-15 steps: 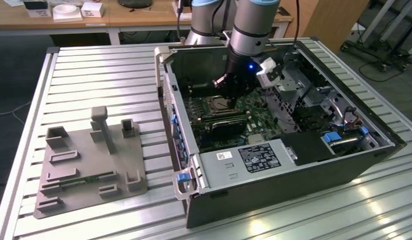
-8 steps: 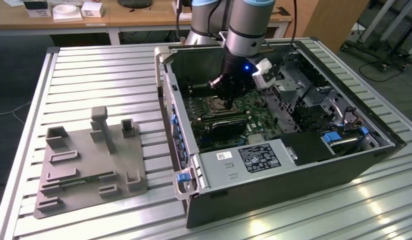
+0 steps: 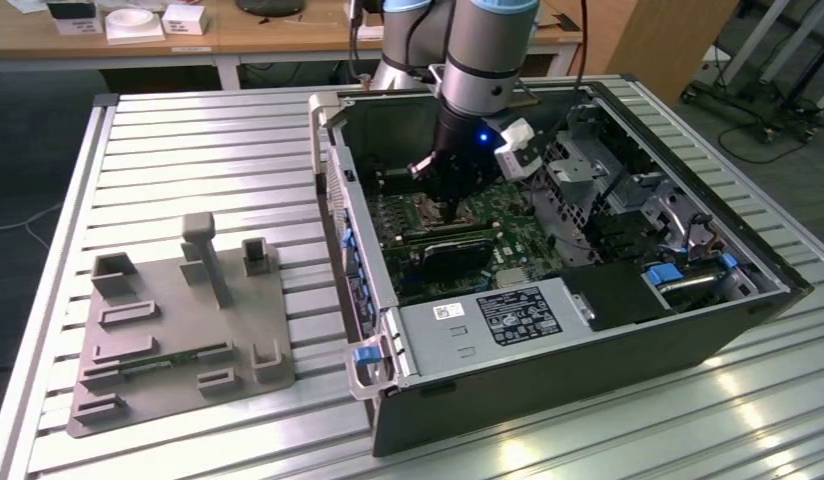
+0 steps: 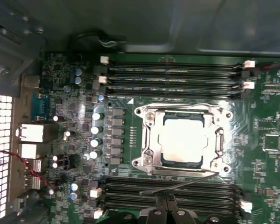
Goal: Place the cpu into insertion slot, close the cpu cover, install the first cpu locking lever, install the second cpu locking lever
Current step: 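Install the second cpu locking lever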
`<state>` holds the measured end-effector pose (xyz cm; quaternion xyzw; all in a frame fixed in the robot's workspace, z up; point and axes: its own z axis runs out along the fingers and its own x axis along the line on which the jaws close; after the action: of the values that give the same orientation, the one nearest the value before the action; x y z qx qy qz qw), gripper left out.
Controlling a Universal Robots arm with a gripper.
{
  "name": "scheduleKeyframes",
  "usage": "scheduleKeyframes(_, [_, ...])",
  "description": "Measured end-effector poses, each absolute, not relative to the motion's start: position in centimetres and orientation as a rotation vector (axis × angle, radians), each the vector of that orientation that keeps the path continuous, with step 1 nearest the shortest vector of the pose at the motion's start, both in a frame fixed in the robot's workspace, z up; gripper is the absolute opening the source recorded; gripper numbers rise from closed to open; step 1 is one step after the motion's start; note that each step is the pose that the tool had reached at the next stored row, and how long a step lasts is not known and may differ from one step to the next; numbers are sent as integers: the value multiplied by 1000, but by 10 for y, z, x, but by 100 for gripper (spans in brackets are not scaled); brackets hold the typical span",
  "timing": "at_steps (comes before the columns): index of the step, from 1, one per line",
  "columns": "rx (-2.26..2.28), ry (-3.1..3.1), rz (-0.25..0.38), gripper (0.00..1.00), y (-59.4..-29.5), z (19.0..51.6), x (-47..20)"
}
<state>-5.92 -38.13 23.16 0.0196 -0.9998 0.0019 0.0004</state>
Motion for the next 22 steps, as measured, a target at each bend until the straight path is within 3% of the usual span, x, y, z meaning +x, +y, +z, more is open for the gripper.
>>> scheduleKeyframes(22, [61,-3133,6,10,-381,240,-60])
